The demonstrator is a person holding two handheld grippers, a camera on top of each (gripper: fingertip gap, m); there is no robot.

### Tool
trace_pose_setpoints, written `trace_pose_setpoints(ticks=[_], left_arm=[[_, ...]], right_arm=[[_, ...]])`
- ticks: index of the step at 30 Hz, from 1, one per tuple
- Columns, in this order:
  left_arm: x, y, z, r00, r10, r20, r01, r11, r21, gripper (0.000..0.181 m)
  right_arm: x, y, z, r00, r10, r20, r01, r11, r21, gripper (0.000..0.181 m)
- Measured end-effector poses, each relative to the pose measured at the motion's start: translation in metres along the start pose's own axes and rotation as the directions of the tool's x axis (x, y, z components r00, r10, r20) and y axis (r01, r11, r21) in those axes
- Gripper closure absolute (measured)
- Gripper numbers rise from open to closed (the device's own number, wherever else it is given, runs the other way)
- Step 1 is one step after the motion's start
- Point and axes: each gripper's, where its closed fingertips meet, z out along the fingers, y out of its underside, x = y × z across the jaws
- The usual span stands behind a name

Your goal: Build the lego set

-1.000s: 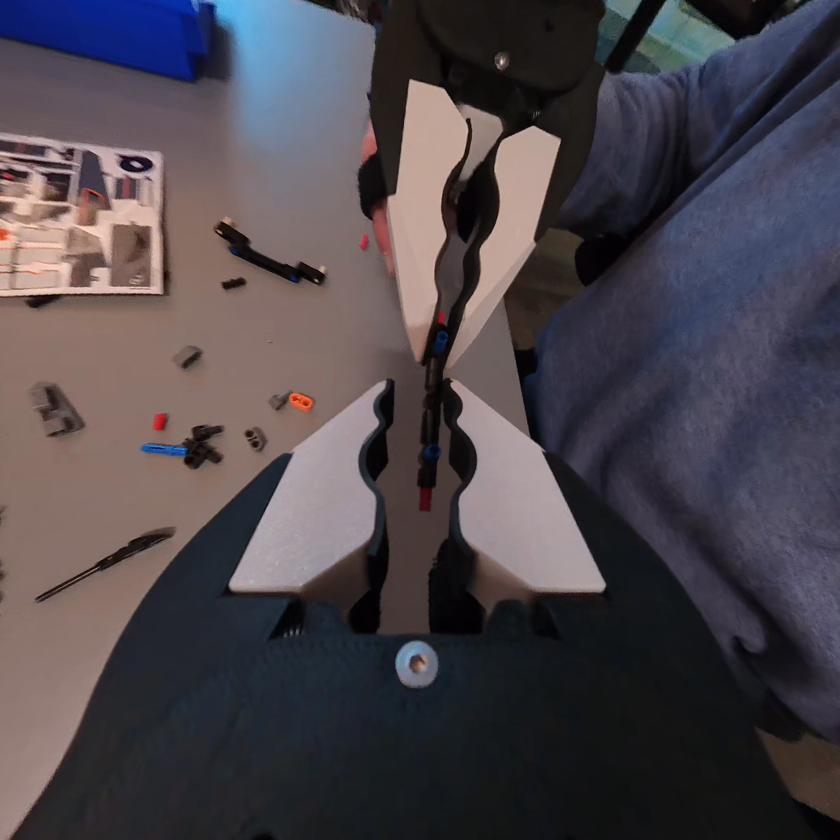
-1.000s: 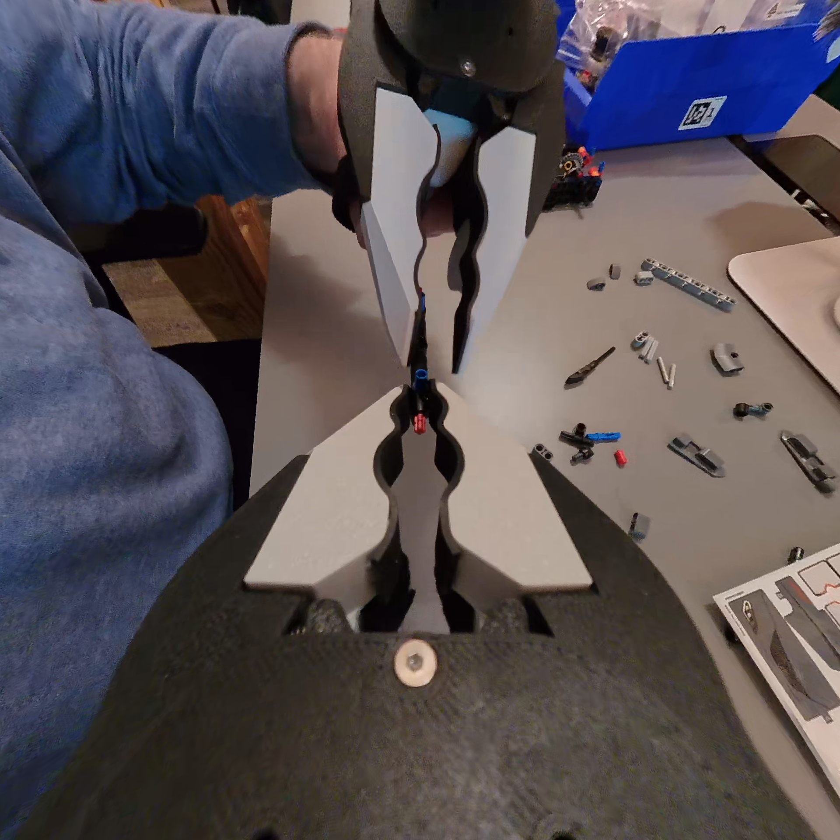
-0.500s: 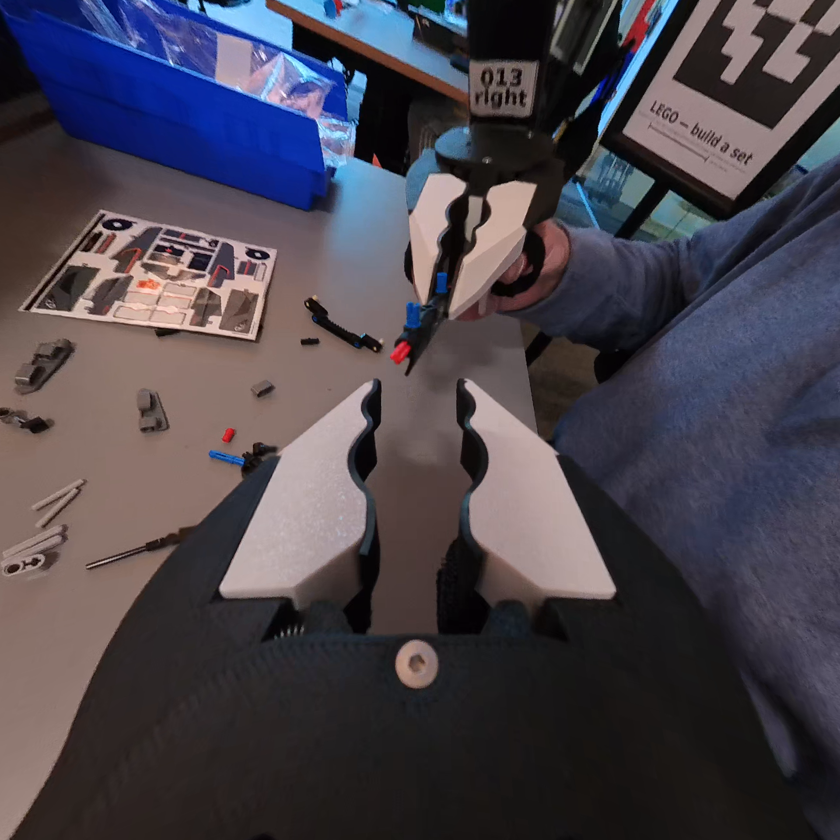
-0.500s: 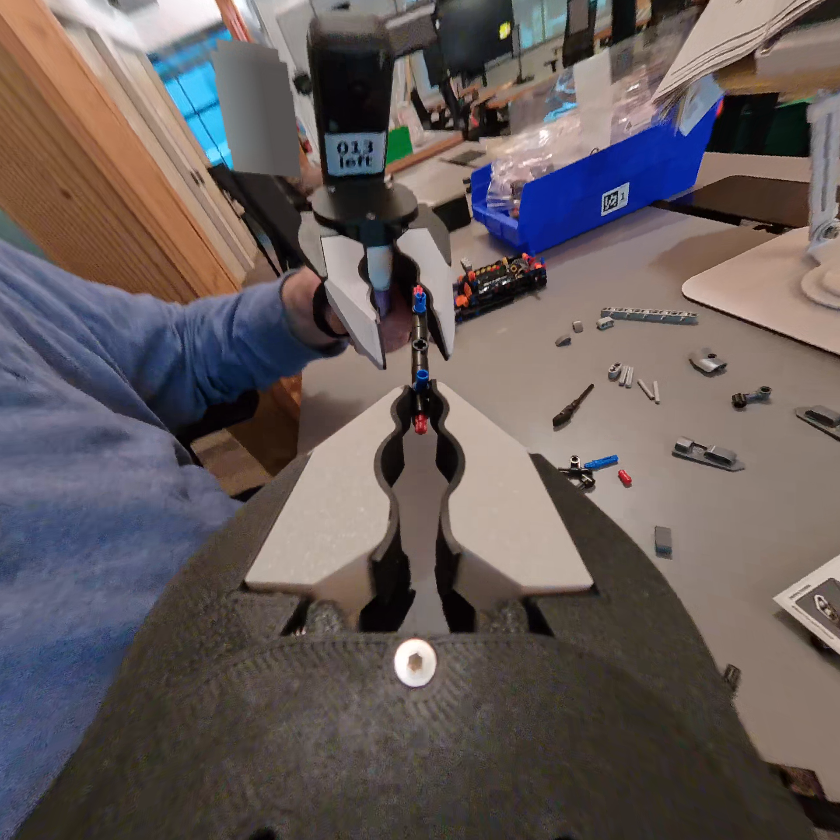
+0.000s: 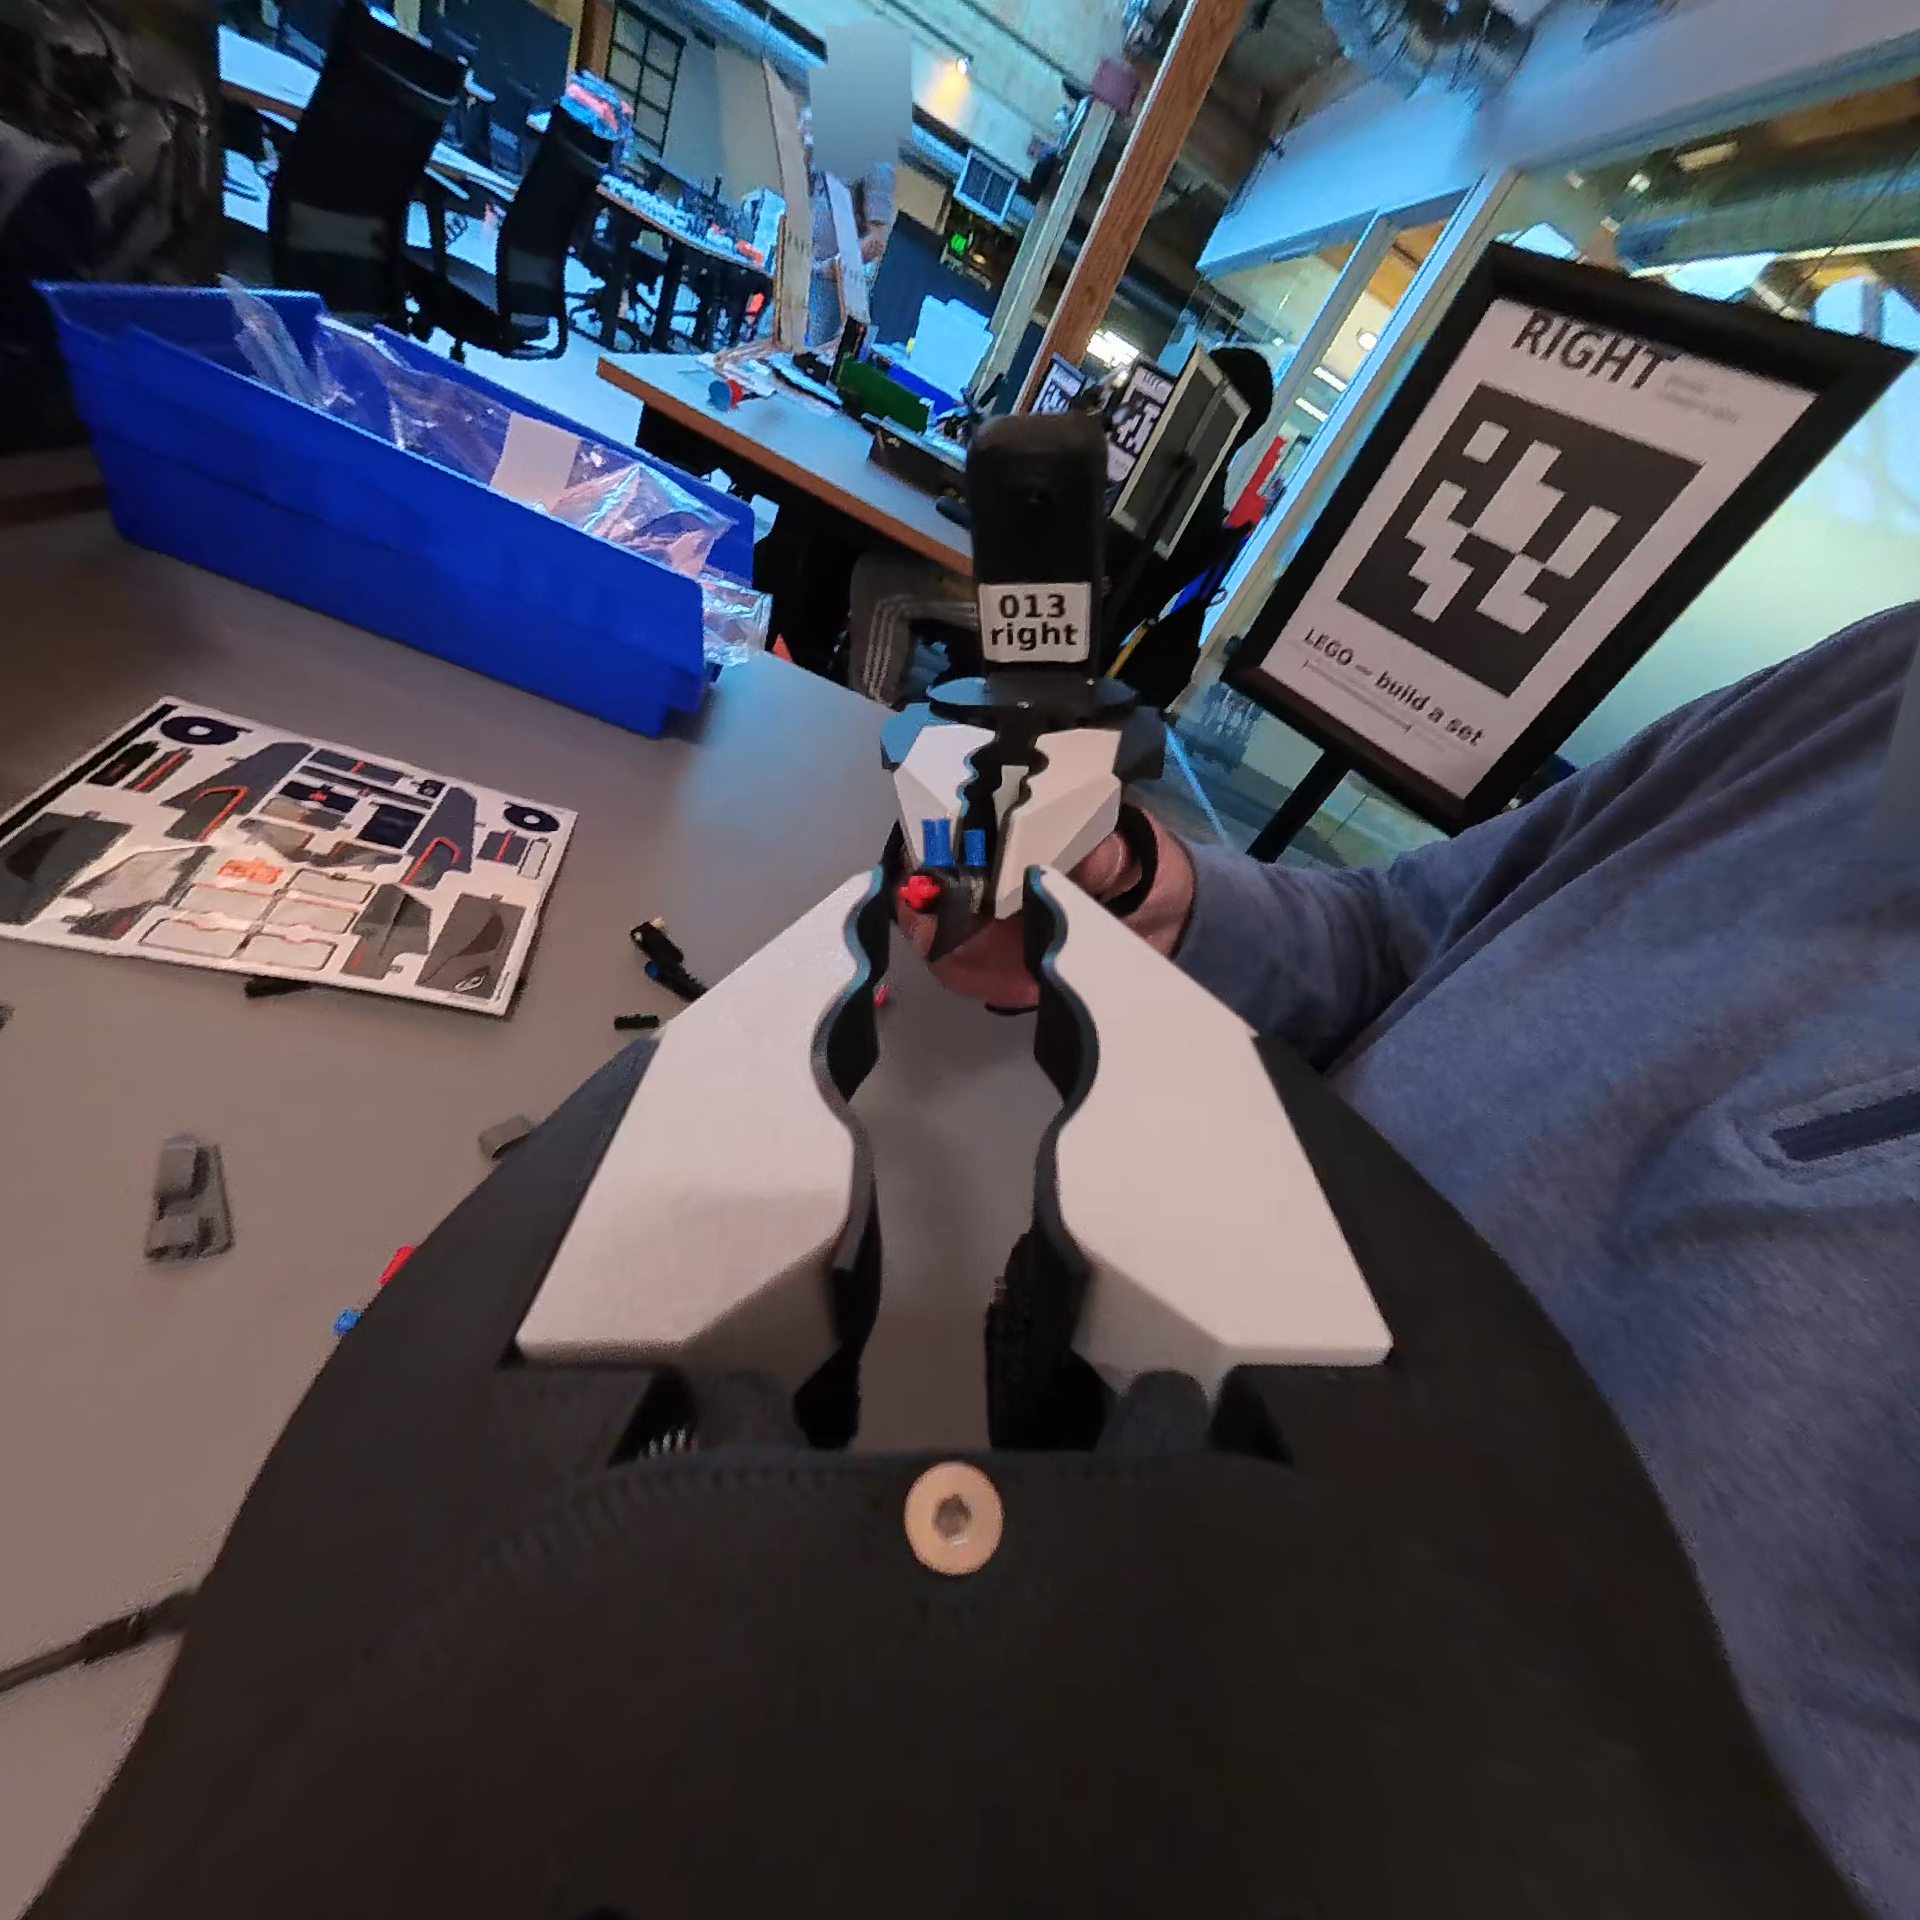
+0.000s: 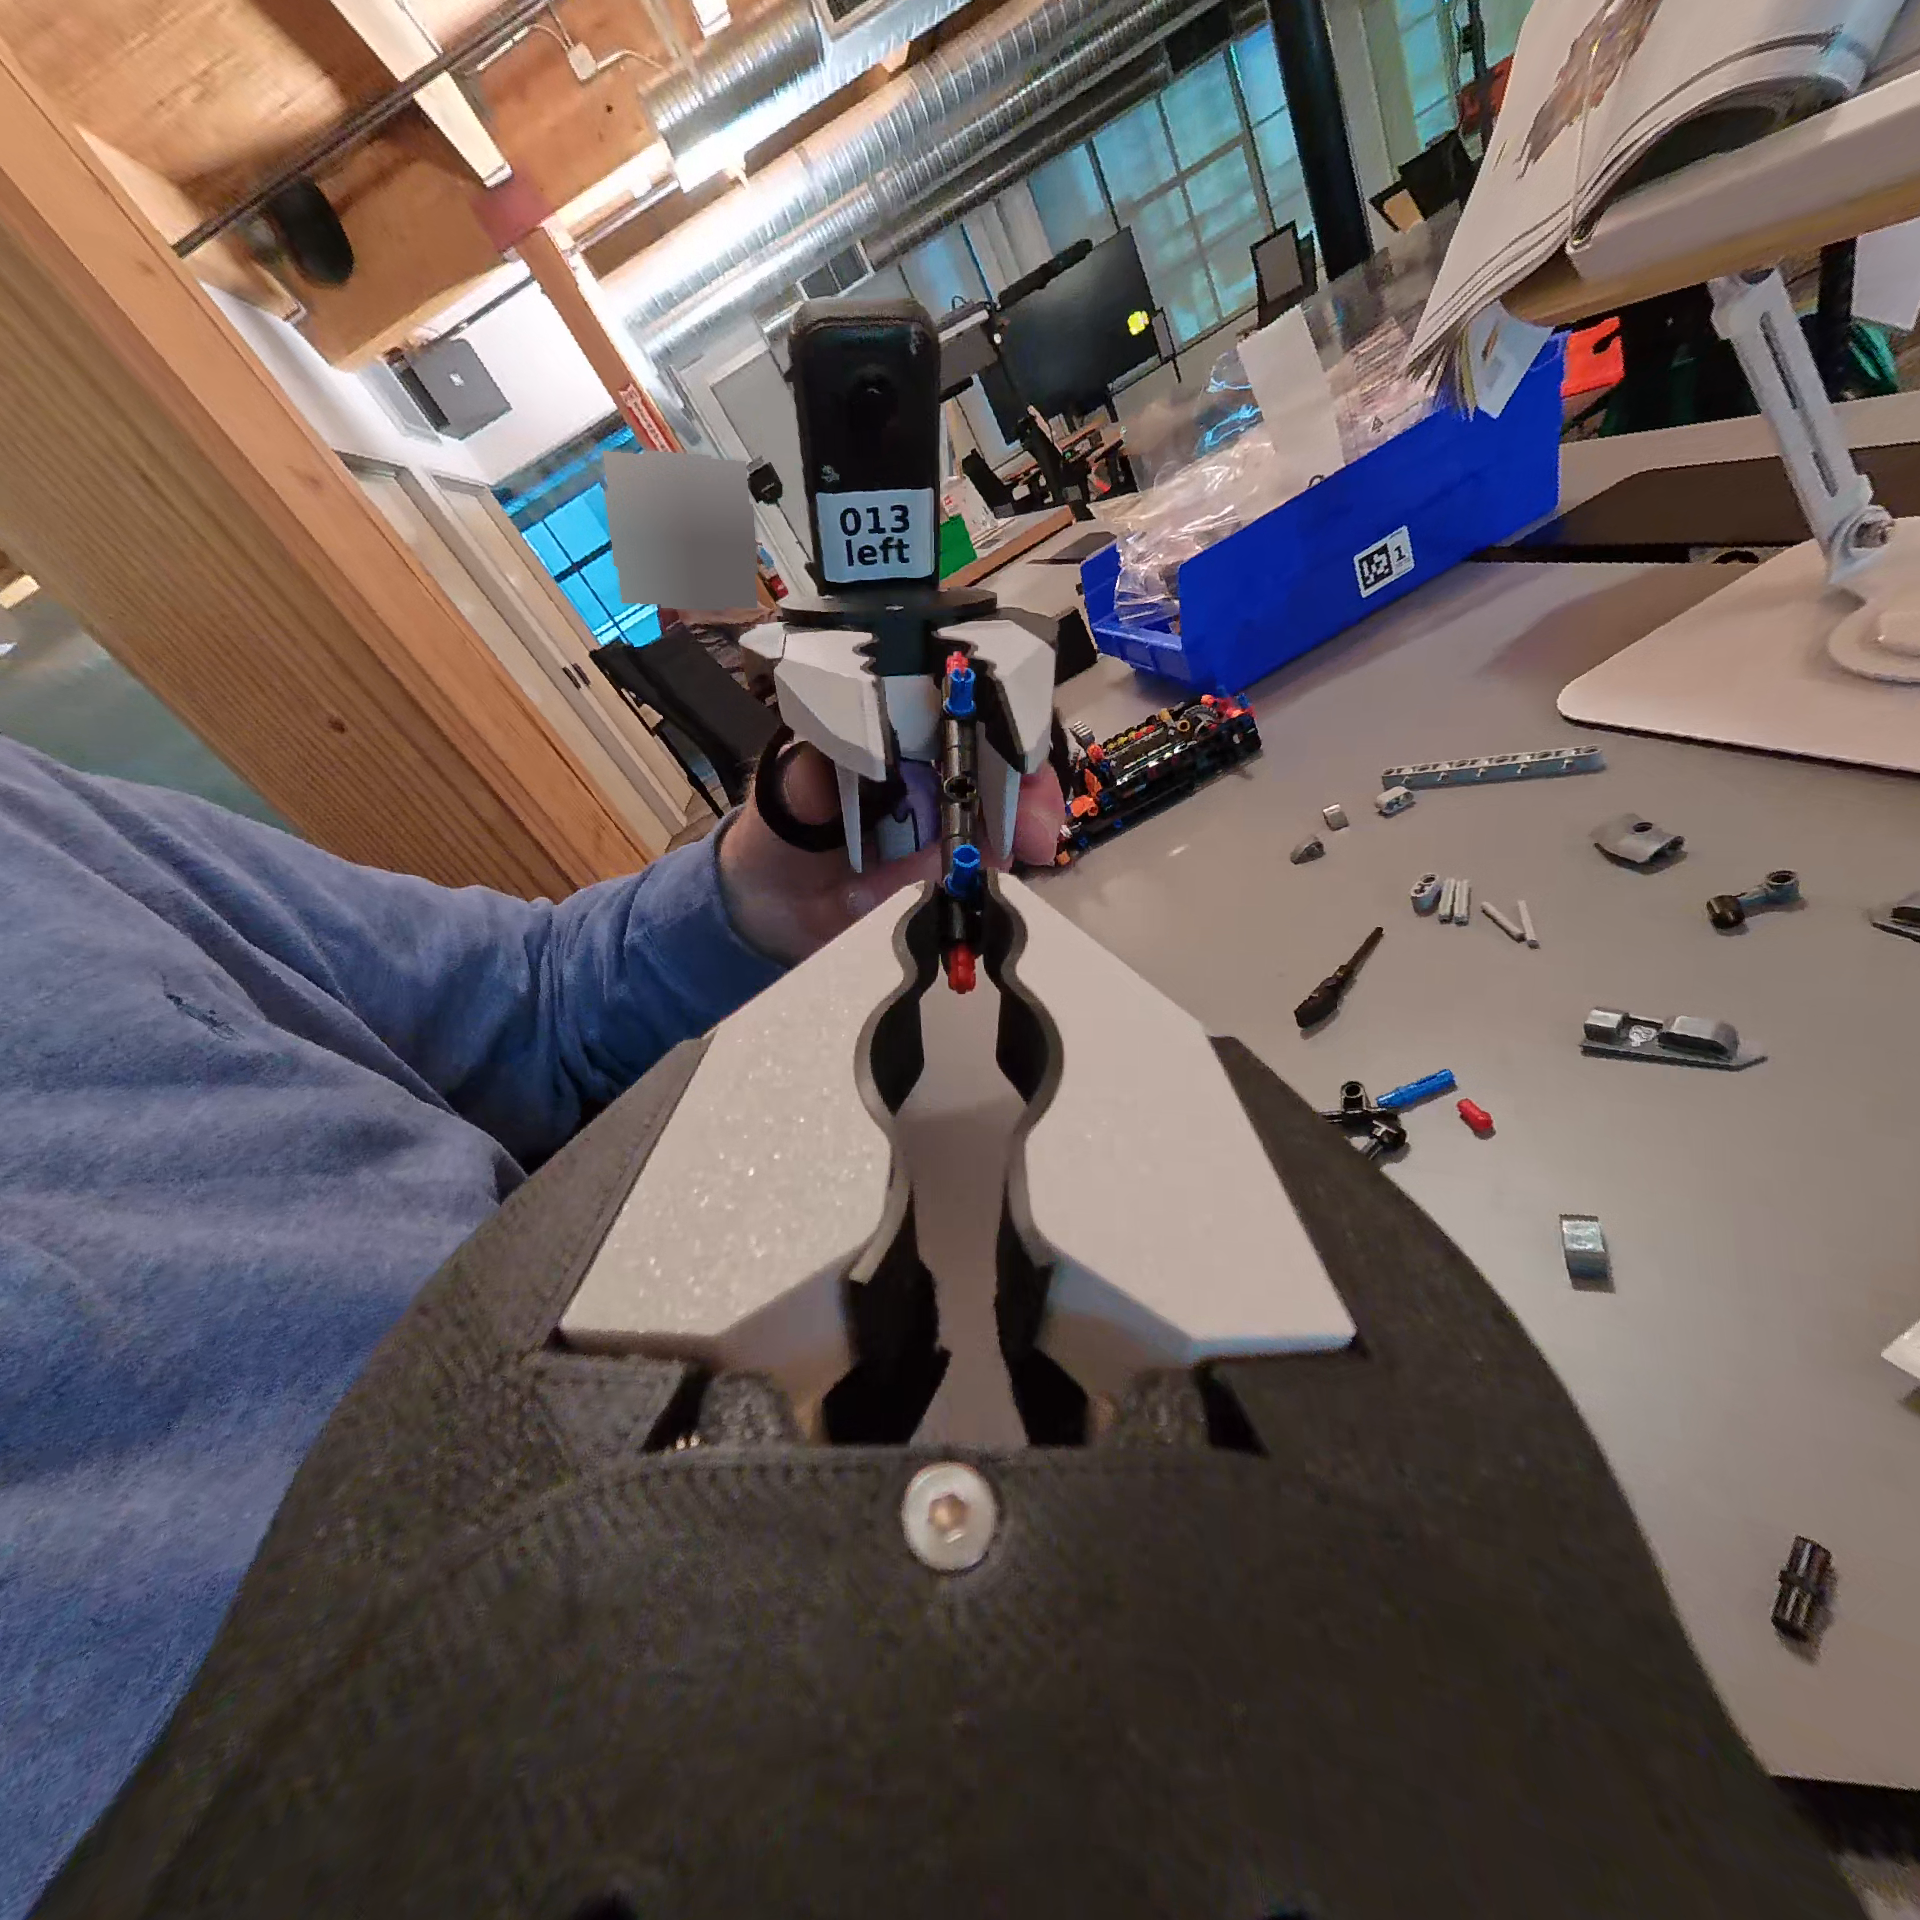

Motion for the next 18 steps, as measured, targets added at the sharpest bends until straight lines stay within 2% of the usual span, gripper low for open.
trace_pose_setpoints(ticks=[4, 15, 18], left_arm=[[0.001, -0.006, 0.006, 0.999, -0.015, -0.033, 0.017, 0.999, 0.038, 0.174], [0.004, 0.003, 0.007, 0.997, -0.034, -0.063, 0.034, 0.999, -0.01, 0.176], [0.0, 0.01, 0.002, 0.996, -0.075, -0.042, 0.073, 0.997, -0.04, 0.176]], right_arm=[[-0.002, -0.001, -0.001, 1.0, 0.0, 0.013, 0.0, 1.0, 0.009, 0.177], [-0.003, 0.01, -0.002, 1.0, -0.01, 0.02, 0.01, 1.0, -0.017, 0.176], [0.001, 0.014, -0.004, 0.998, -0.056, -0.026, 0.054, 0.997, -0.052, 0.166]])
